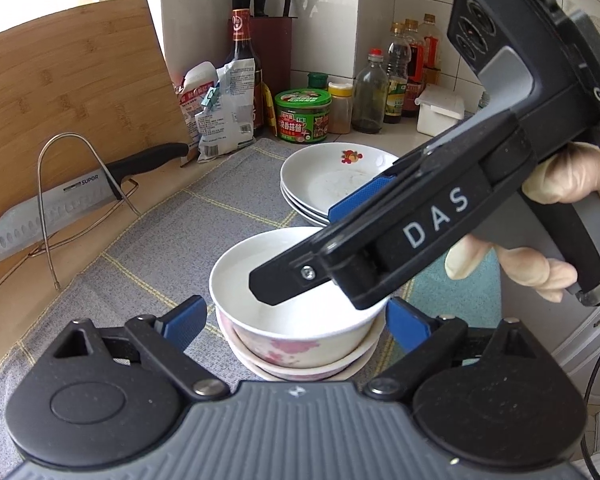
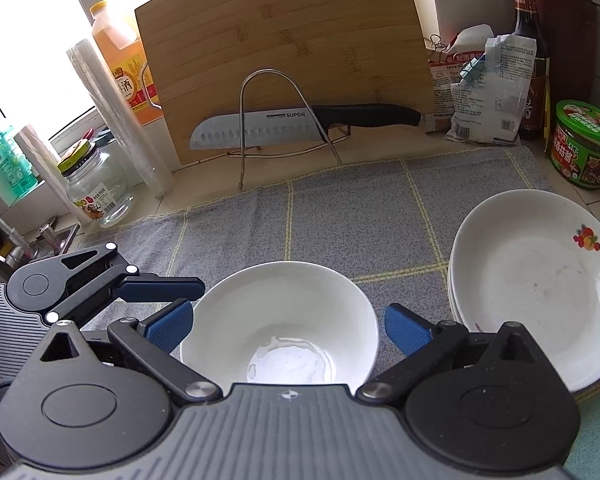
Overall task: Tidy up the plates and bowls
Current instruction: 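Carry the held bowl with the right gripper over the stacked white bowls, then lower the bowl onto the stacked bowls and open the right gripper, then bring the left and right grippers to opposite sides of the bowl stack, then close both grippers on the rims of the three-bowl stack, then lift the bowl stack with both grippers and carry it over the plate stack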
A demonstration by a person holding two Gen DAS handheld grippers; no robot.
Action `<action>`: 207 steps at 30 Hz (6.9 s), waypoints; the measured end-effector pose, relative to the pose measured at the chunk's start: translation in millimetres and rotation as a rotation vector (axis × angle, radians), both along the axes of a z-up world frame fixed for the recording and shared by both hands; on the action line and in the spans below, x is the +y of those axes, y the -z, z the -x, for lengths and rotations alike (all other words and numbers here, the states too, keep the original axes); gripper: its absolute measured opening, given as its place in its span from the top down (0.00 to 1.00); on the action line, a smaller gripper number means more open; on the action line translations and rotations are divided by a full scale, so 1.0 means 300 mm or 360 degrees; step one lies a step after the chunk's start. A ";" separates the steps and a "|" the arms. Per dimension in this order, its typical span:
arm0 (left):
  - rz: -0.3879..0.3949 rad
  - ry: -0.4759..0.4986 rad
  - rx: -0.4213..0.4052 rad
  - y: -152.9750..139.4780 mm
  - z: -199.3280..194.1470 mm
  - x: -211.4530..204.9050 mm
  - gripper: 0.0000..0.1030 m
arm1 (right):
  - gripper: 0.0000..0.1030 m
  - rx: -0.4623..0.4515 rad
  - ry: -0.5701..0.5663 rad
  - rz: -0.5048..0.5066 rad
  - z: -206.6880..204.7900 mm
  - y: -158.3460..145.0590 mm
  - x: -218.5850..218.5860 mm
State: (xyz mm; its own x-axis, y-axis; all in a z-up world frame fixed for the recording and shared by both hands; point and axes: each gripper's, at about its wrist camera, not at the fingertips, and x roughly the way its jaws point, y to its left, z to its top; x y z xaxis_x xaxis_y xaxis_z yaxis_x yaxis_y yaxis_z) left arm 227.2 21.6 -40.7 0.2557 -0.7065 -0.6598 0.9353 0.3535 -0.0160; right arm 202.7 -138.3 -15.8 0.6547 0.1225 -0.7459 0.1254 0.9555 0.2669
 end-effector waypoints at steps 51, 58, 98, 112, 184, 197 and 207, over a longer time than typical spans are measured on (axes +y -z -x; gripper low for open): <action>-0.0277 -0.0203 0.0086 0.260 0.032 -0.003 0.00 | 0.00 0.0150 -0.0164 0.0477 0.250 0.268 0.002; -0.0164 -0.0190 0.0034 0.279 0.033 0.023 0.00 | 0.00 0.0057 -0.0145 0.0485 0.257 0.280 0.004; -0.0268 -0.0070 0.0047 0.263 -0.011 -0.025 0.02 | 0.00 0.0061 -0.0909 0.0518 0.116 0.265 -0.022; -0.0291 0.0432 -0.0110 0.248 -0.022 -0.043 0.18 | 0.03 0.0053 -0.1103 0.0616 0.049 0.213 -0.003; -0.0275 0.0740 -0.0381 0.064 0.020 -0.399 0.26 | 0.18 -0.0003 -0.1137 0.0748 0.133 -0.030 -0.293; -0.0254 0.0834 -0.0375 0.138 -0.056 -0.659 0.26 | 0.19 0.0098 -0.0999 0.0773 0.077 0.022 -0.532; -0.0280 0.0828 -0.0305 0.187 -0.109 -0.727 0.26 | 0.19 0.0162 -0.1003 0.0709 0.015 0.085 -0.604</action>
